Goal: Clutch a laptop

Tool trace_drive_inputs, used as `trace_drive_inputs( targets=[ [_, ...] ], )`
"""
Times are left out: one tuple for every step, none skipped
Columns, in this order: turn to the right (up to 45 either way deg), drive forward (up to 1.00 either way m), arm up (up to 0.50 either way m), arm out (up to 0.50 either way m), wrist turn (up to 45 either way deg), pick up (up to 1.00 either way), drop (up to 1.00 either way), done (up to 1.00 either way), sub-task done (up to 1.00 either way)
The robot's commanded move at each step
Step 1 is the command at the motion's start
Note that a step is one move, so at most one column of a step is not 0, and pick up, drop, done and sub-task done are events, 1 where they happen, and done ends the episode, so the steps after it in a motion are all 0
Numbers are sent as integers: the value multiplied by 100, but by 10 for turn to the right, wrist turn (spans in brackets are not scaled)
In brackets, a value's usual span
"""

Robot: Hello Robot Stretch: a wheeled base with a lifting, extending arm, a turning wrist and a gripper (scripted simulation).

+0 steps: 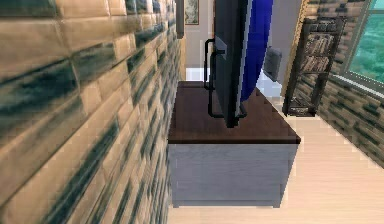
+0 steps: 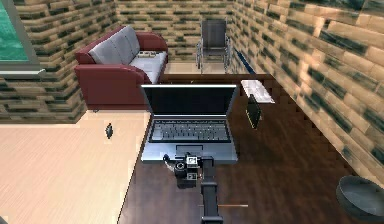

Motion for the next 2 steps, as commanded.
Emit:
trace_drive_inputs(
  targets=[
    [0,0,10,0,0,0,0,0,0],
    [0,0,0,0,0,0,0,100,0]
  ],
)
